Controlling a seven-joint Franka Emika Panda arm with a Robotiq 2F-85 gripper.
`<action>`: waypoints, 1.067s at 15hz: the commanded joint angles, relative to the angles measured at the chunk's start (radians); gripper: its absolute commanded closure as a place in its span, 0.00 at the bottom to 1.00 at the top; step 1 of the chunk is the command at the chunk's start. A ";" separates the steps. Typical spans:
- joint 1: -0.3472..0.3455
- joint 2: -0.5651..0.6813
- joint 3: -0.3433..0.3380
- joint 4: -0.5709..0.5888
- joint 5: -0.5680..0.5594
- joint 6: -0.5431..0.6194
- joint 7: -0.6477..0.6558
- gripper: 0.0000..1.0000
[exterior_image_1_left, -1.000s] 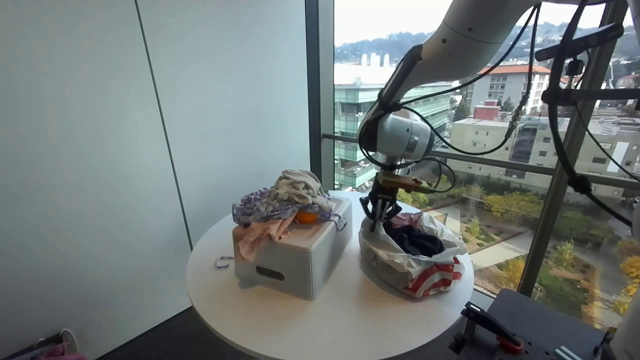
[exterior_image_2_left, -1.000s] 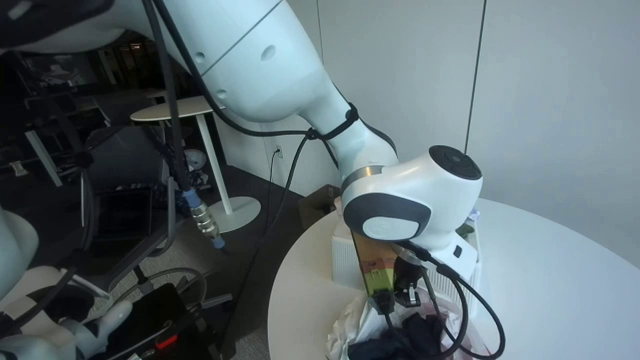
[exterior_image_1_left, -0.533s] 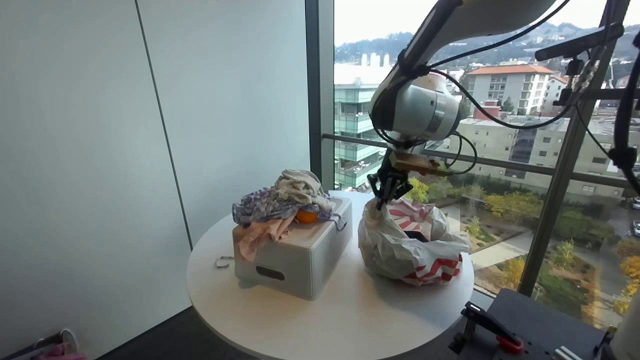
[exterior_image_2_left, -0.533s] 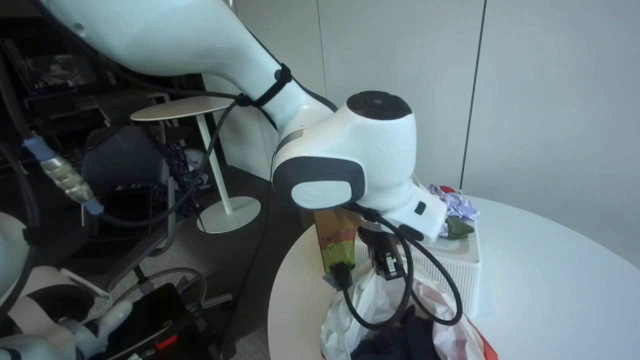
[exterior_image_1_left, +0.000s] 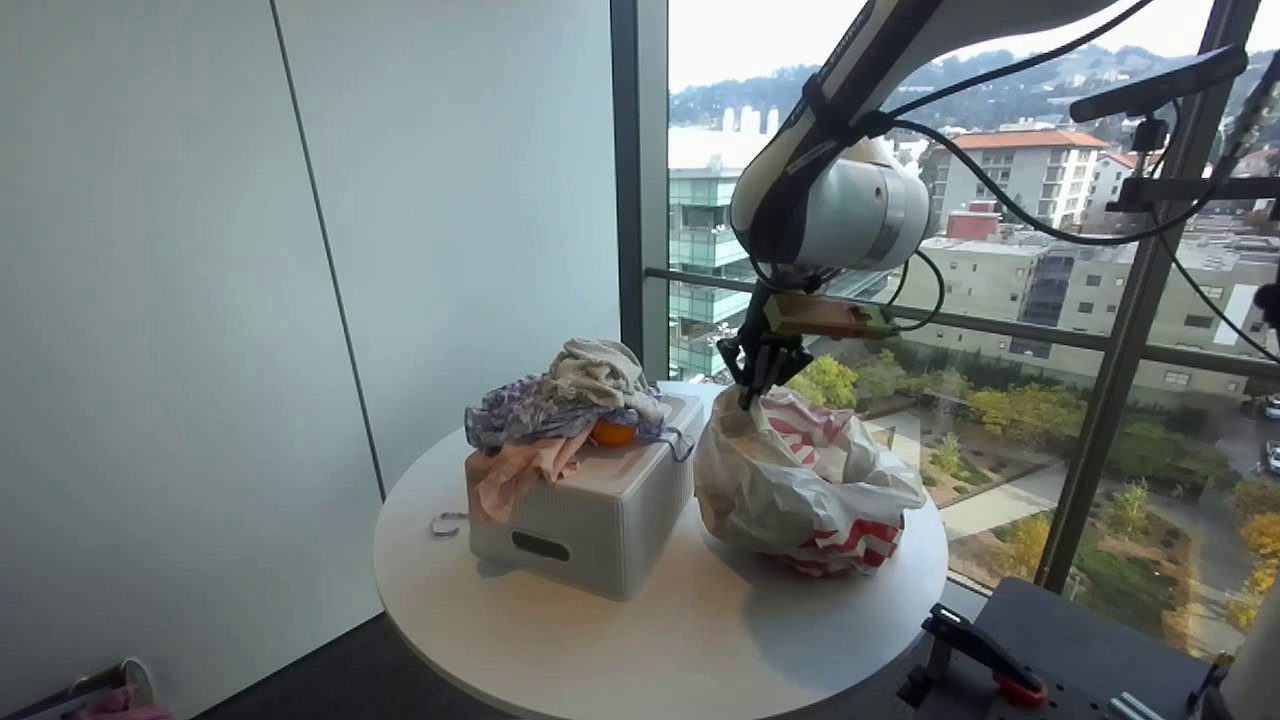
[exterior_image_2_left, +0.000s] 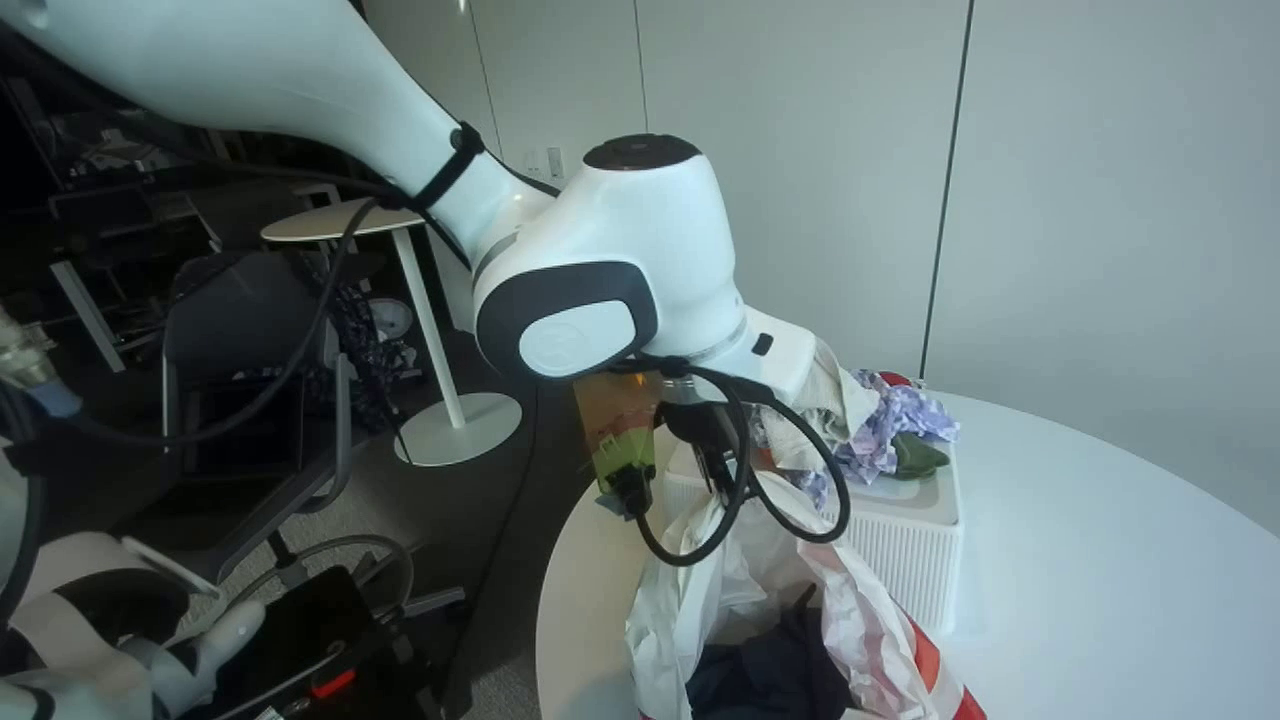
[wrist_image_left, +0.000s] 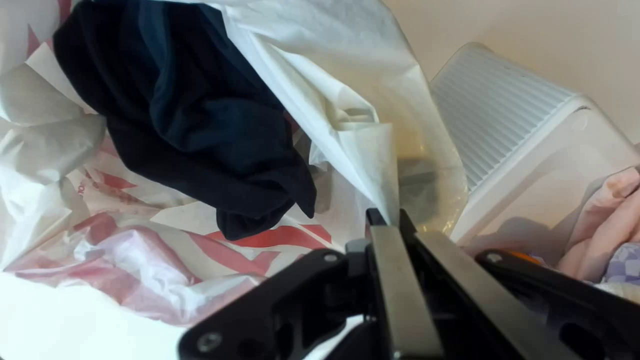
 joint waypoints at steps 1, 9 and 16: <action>0.029 0.048 -0.022 0.043 -0.140 -0.001 0.173 0.68; 0.056 0.011 -0.077 0.005 -0.434 -0.023 0.555 0.14; 0.050 -0.057 -0.031 0.048 -0.771 -0.005 0.877 0.00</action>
